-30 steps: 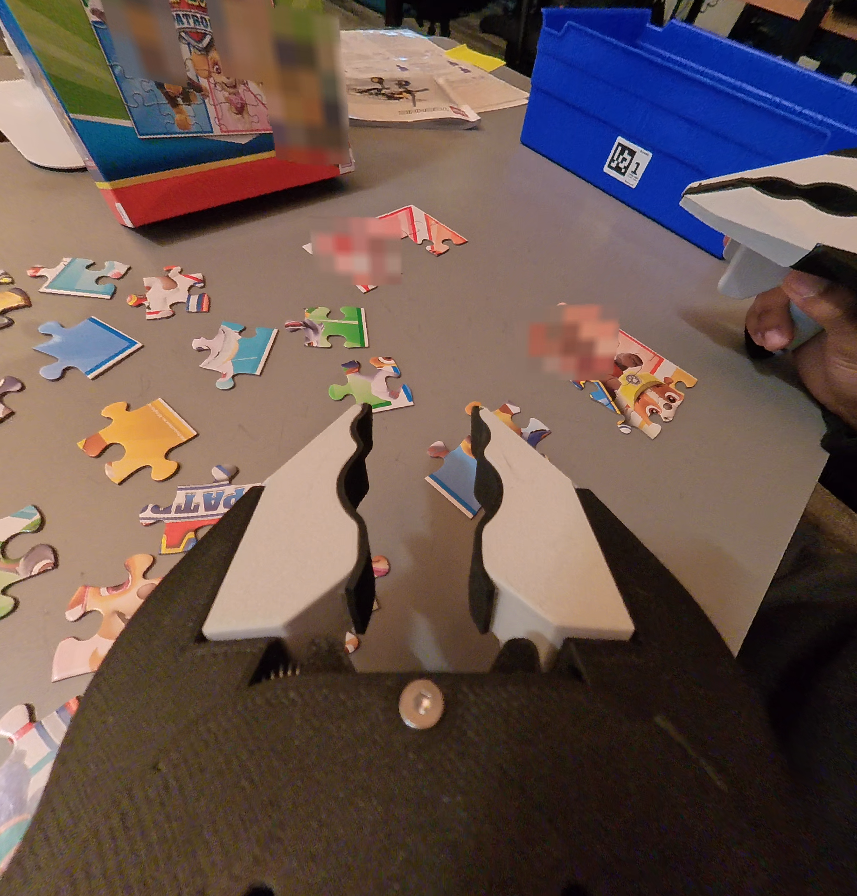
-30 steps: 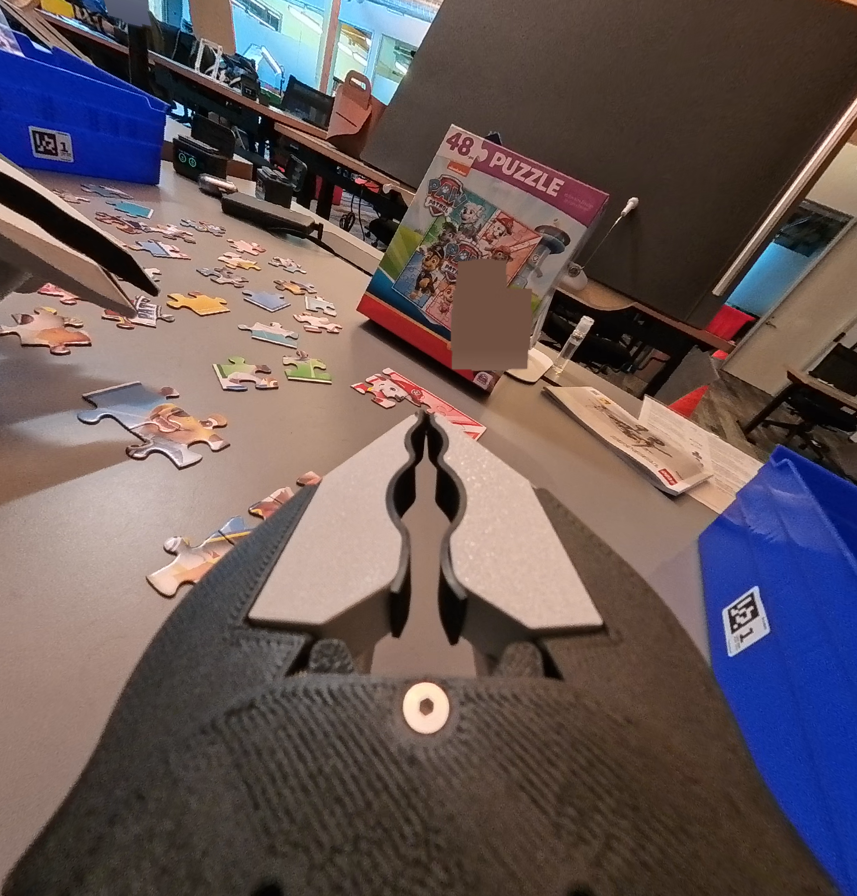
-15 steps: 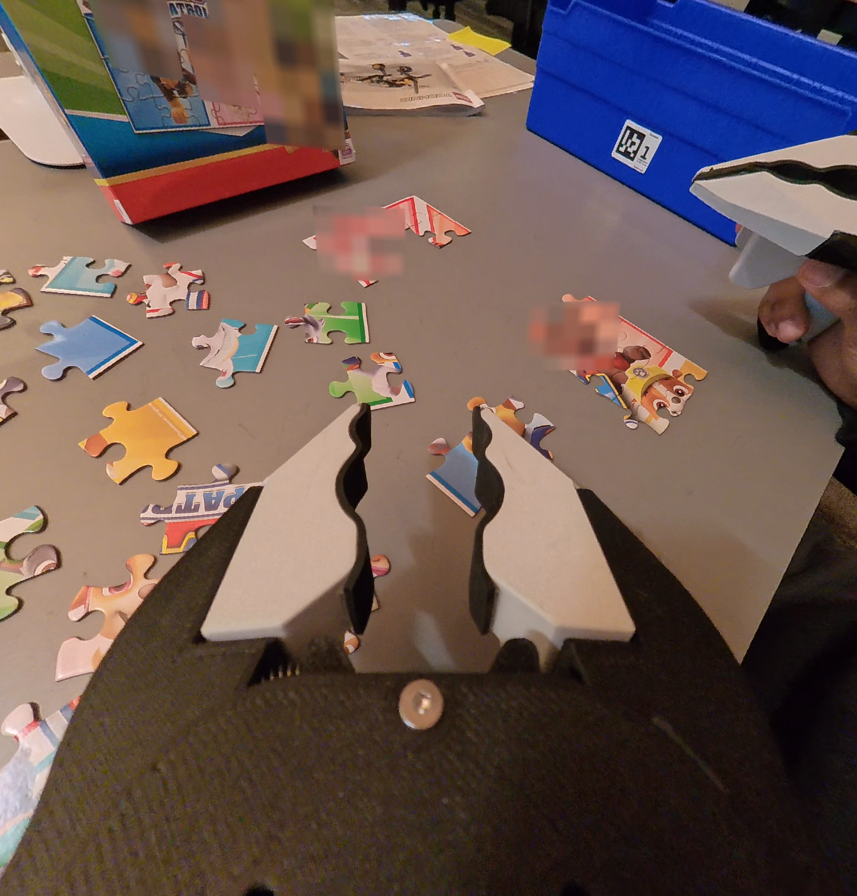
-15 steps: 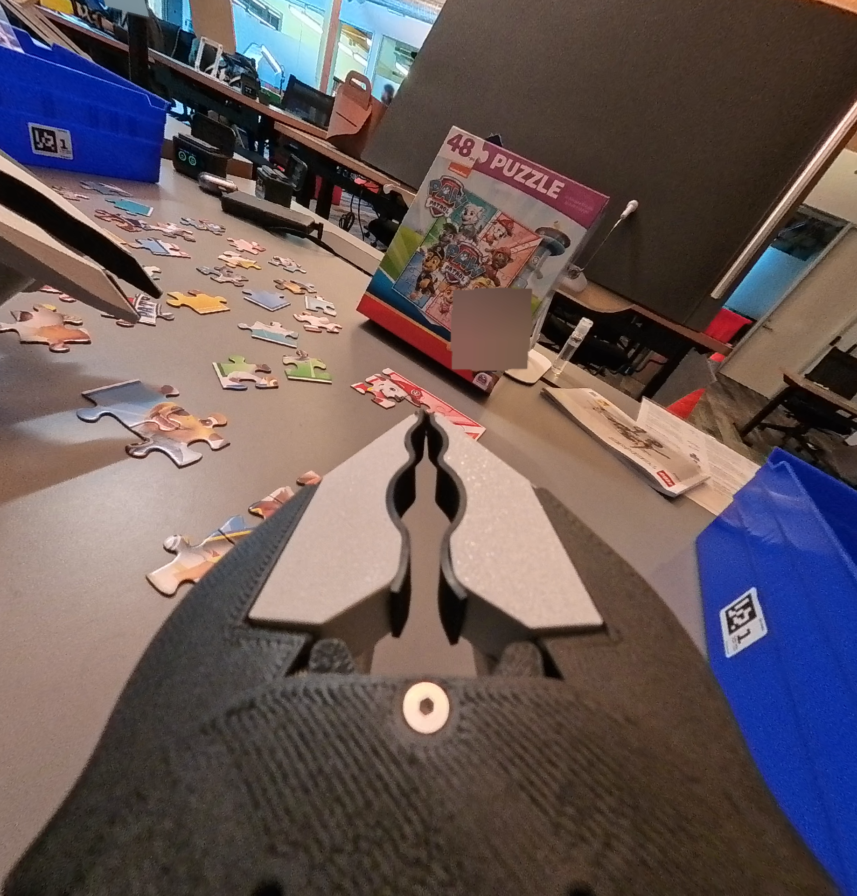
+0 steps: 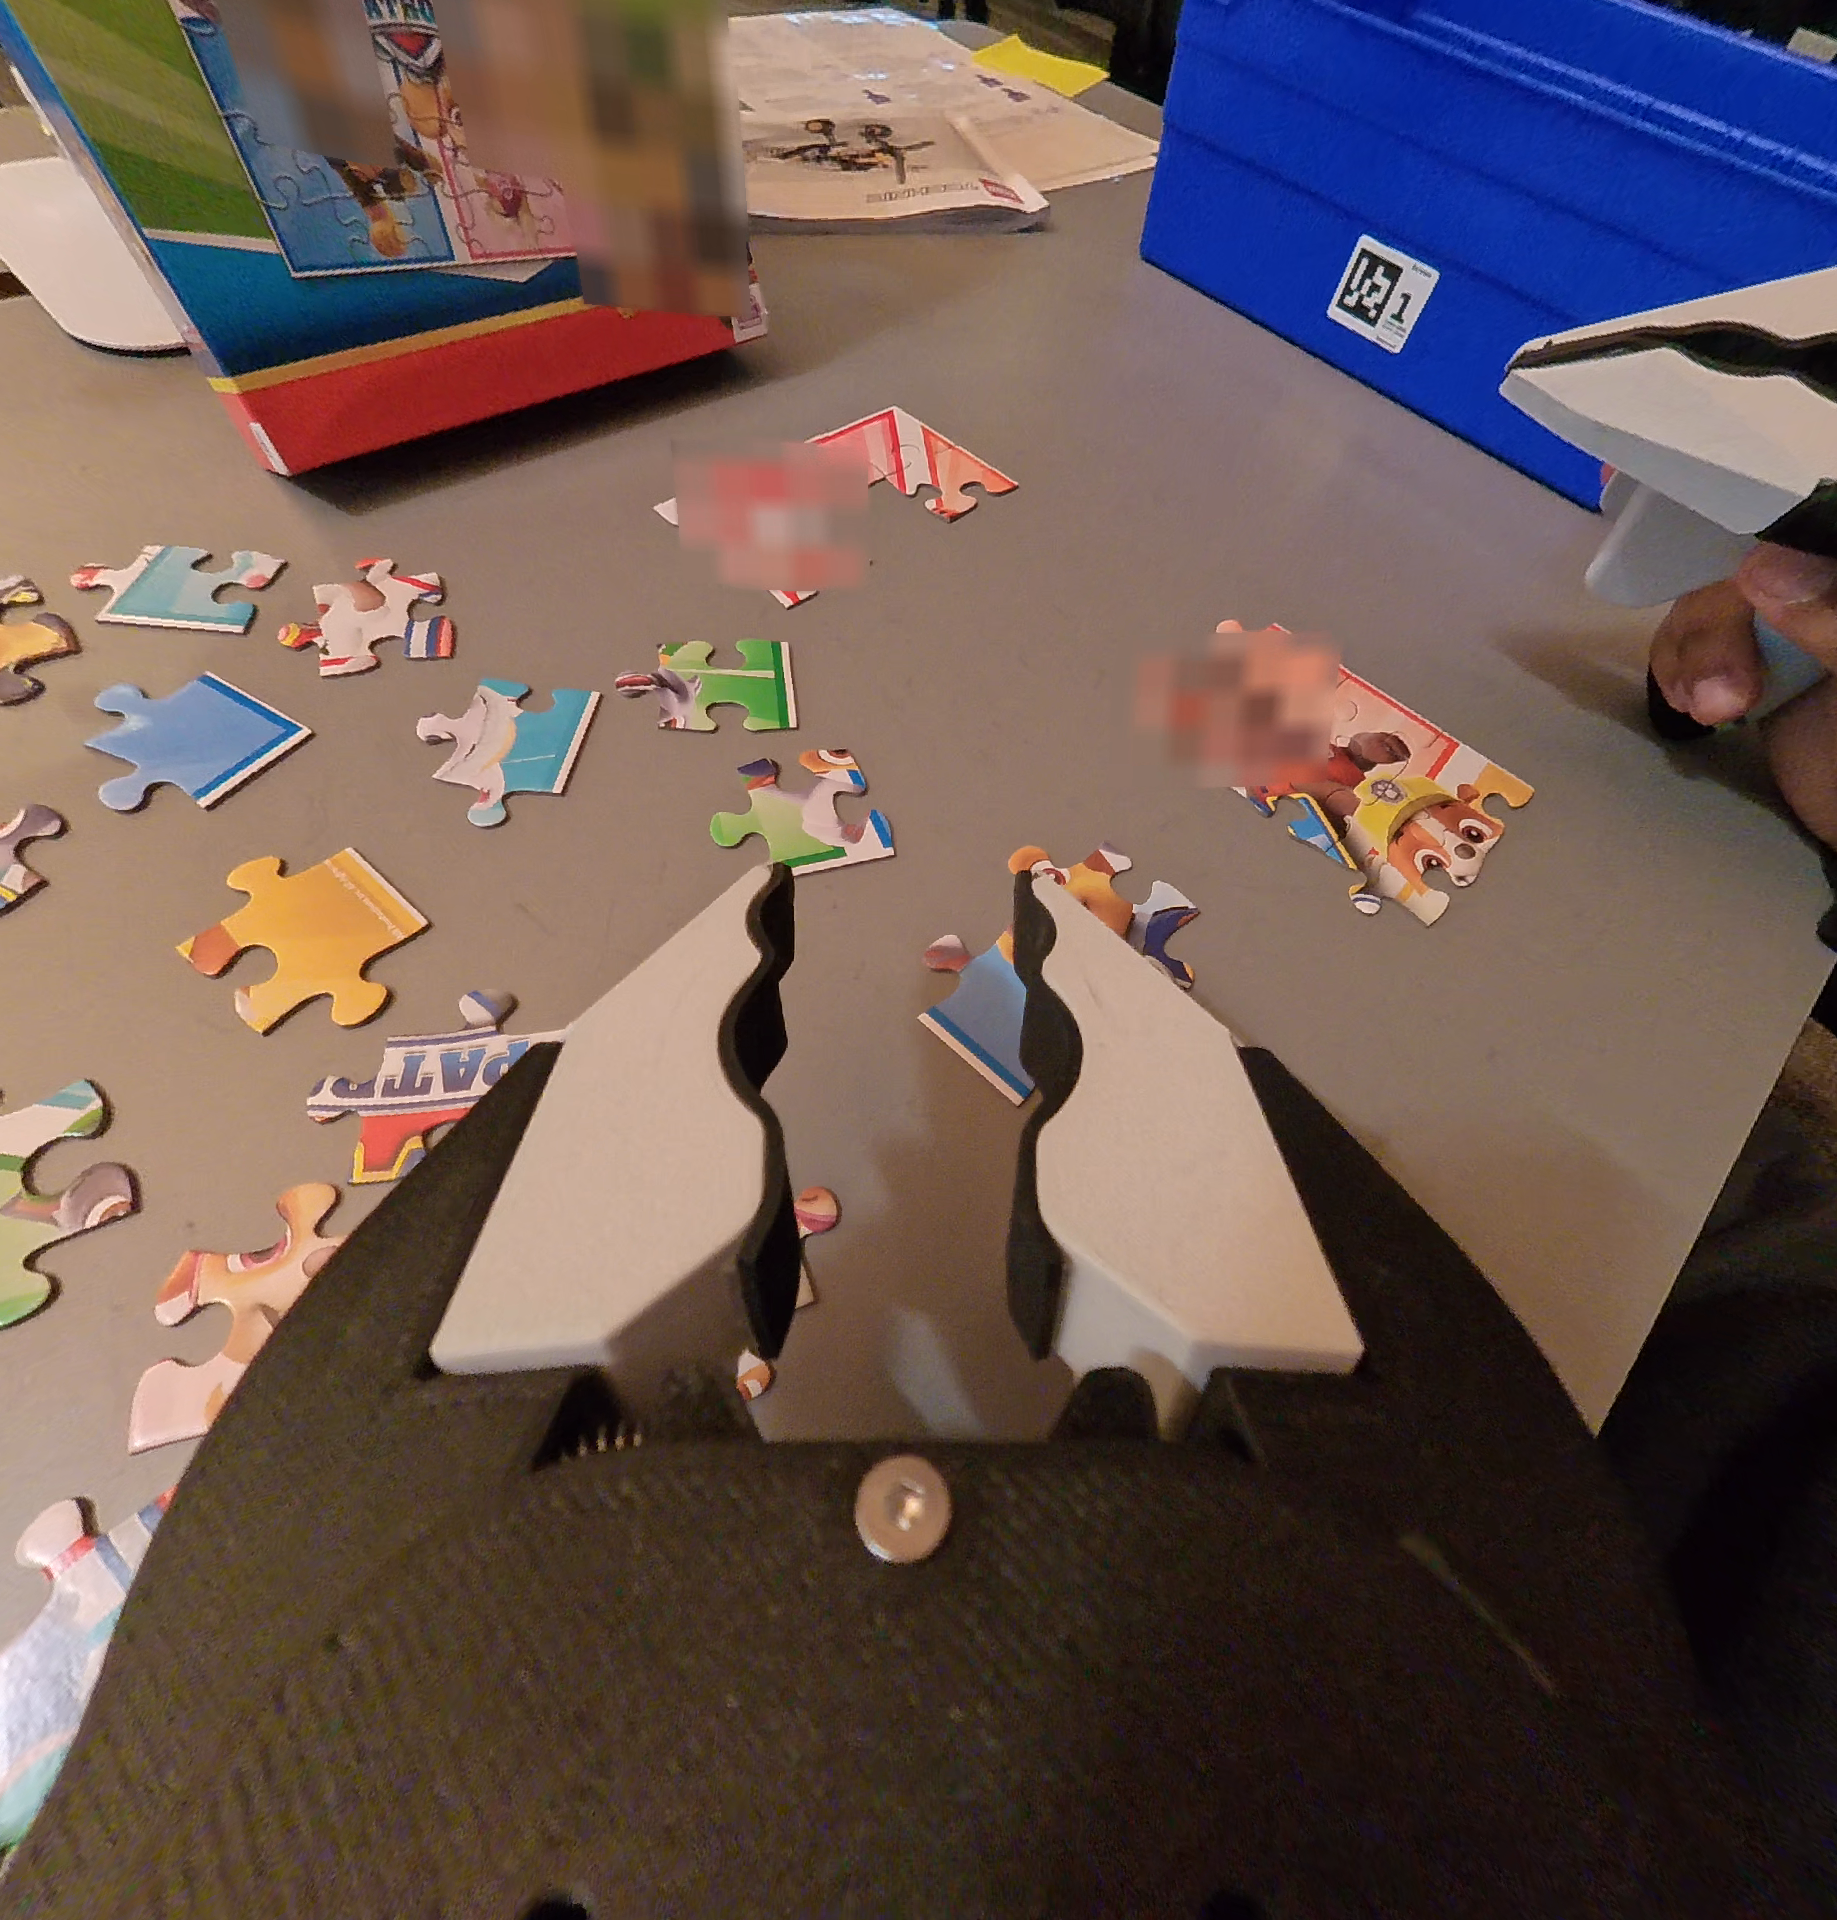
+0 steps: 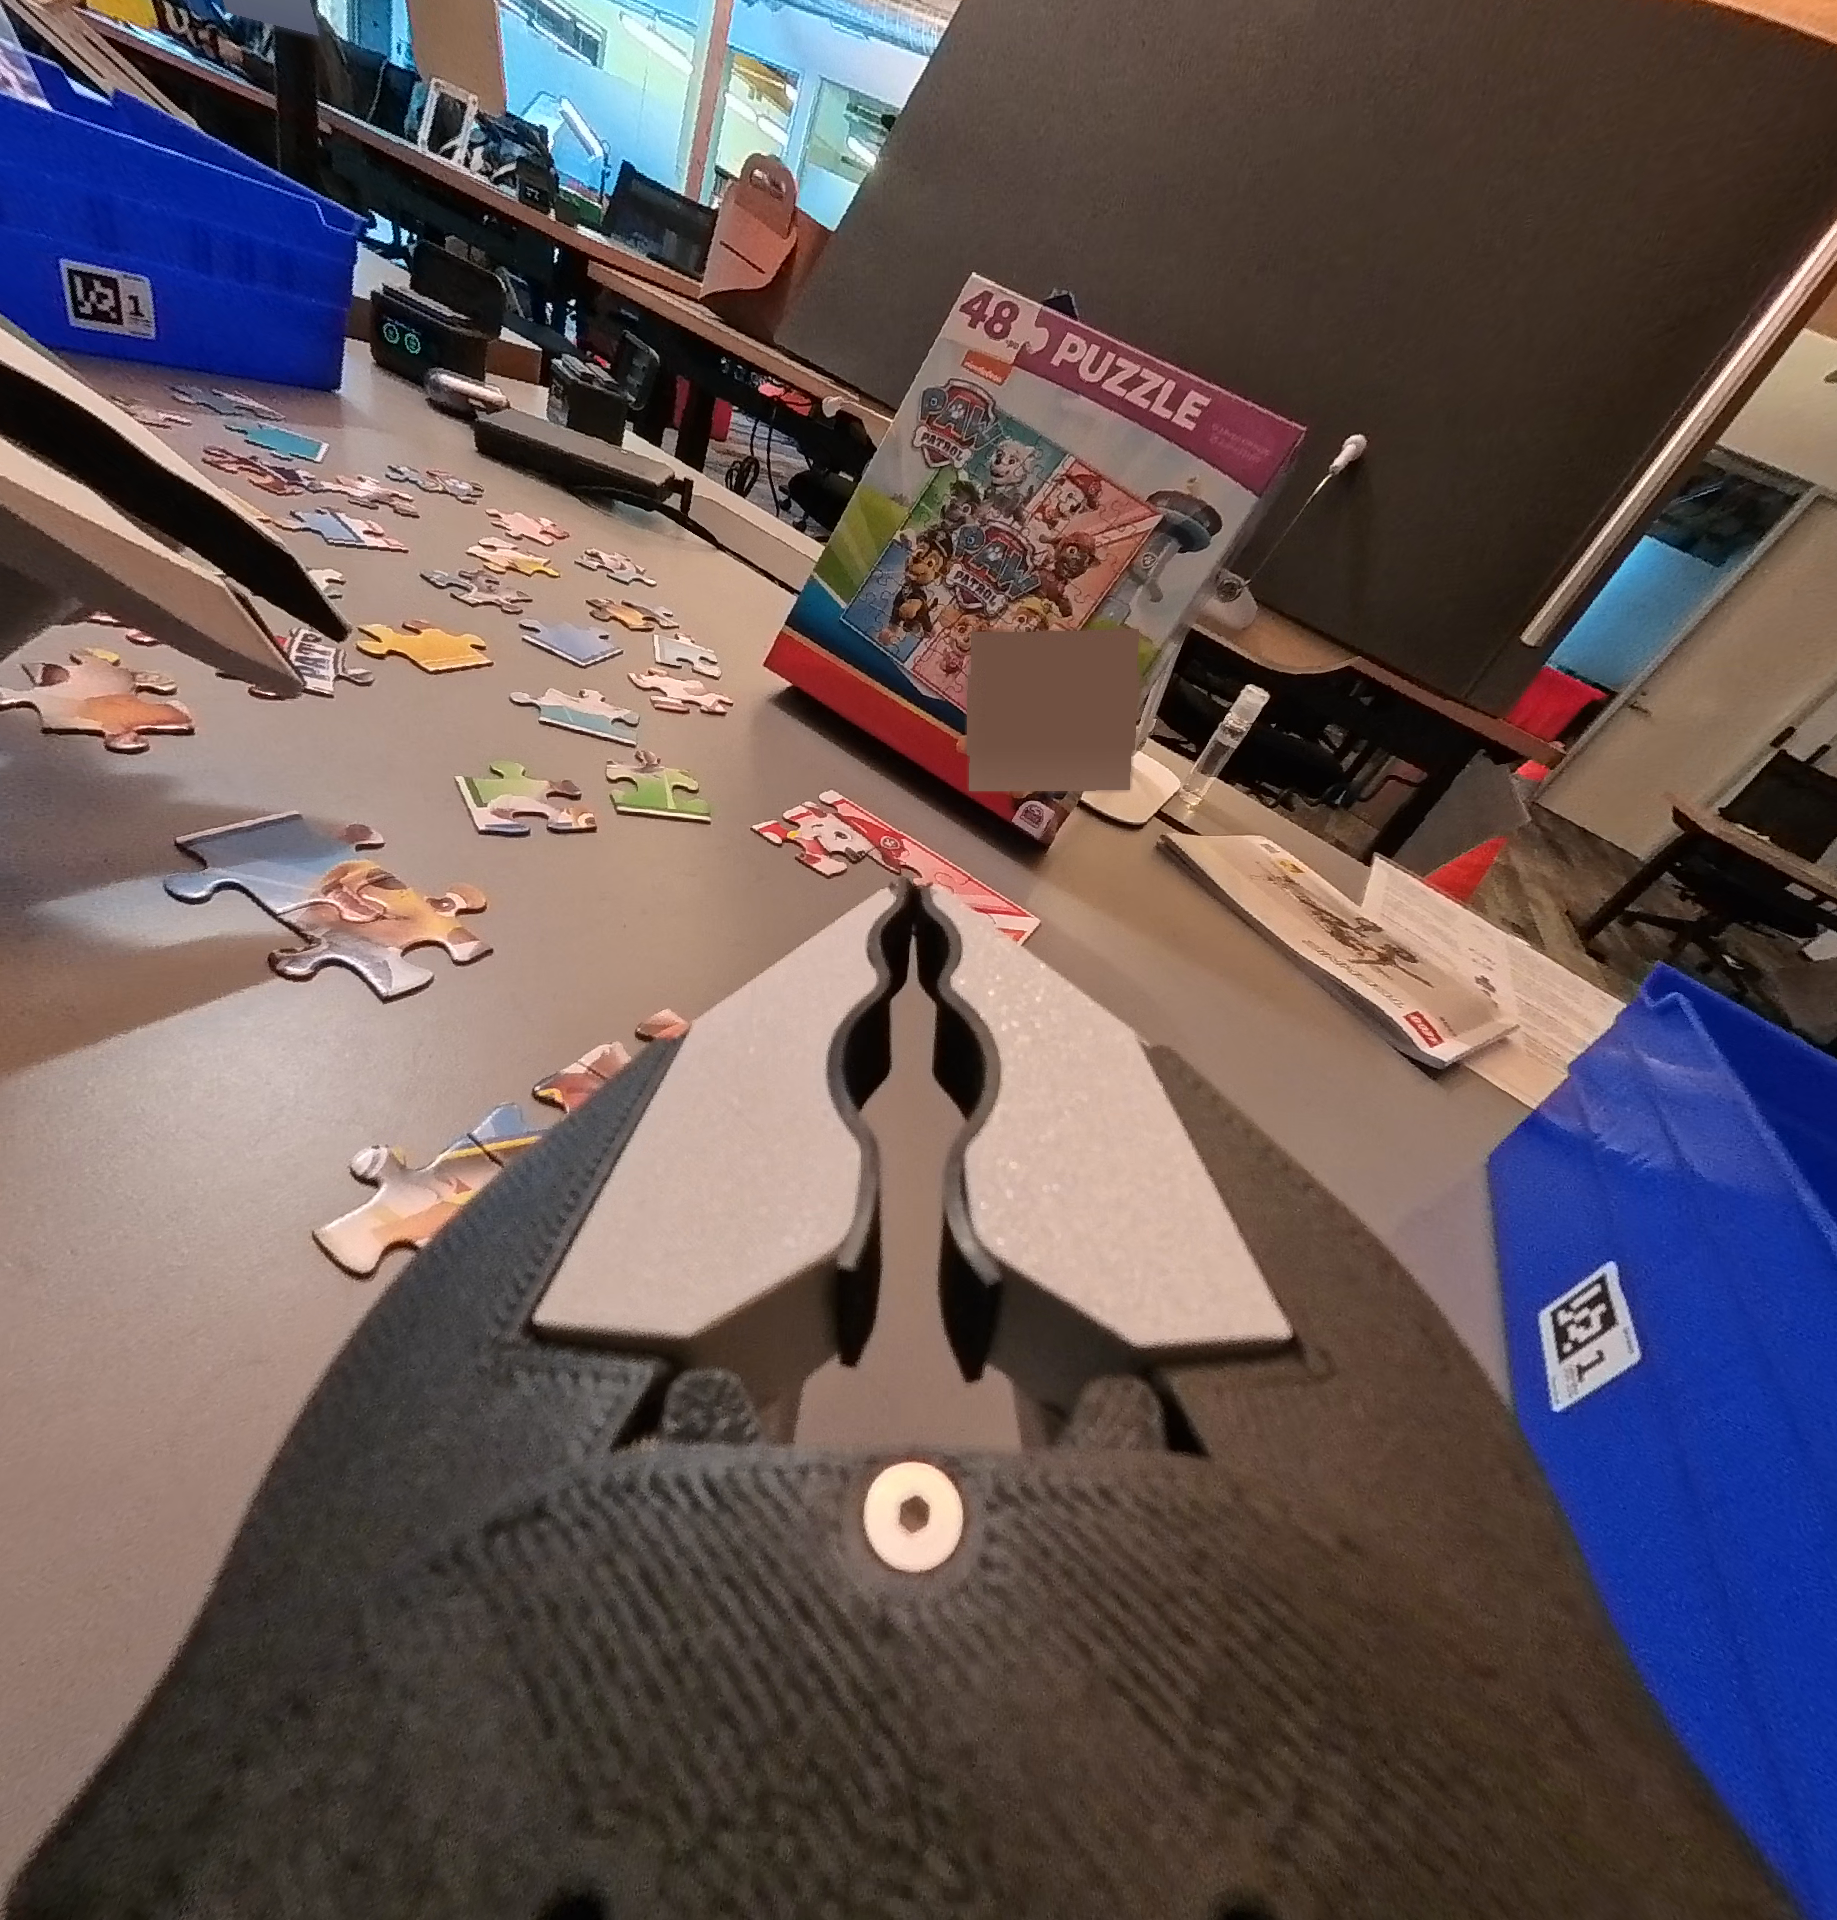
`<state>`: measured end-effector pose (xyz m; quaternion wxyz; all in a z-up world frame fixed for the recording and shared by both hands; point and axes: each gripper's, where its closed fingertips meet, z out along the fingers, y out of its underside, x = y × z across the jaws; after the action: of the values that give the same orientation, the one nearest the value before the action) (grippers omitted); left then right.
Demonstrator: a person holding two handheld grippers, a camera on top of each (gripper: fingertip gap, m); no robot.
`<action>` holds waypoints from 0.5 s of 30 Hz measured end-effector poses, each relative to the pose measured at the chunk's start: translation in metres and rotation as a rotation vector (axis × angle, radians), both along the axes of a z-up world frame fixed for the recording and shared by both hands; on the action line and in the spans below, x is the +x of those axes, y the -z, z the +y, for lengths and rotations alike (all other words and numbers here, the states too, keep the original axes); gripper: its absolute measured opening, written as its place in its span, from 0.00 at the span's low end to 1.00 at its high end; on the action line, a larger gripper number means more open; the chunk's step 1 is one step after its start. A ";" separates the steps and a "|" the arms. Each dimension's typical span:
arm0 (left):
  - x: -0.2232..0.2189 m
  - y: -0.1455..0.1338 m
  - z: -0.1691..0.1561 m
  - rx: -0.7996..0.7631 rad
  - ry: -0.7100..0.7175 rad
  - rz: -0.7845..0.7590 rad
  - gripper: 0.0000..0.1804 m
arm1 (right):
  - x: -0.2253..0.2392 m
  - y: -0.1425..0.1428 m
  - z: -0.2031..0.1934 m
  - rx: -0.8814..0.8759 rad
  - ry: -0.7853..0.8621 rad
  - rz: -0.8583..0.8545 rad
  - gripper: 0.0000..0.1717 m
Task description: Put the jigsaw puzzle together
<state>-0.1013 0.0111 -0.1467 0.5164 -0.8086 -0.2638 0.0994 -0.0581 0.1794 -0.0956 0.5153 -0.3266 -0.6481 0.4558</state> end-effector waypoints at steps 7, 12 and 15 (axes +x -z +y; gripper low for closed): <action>-0.001 0.001 0.000 -0.001 -0.003 -0.008 0.23 | 0.000 0.000 0.000 0.000 0.000 0.000 0.00; -0.011 0.008 -0.002 -0.076 -0.075 0.013 0.23 | 0.000 0.000 0.001 -0.010 -0.001 -0.001 0.00; -0.022 0.009 -0.001 -0.184 -0.153 0.105 0.22 | 0.000 -0.001 0.001 -0.011 -0.001 0.004 0.00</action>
<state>-0.1237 0.0102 -0.1561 0.4442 -0.8238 -0.2870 0.2043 -0.0576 0.1802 -0.0945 0.5148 -0.3282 -0.6447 0.4601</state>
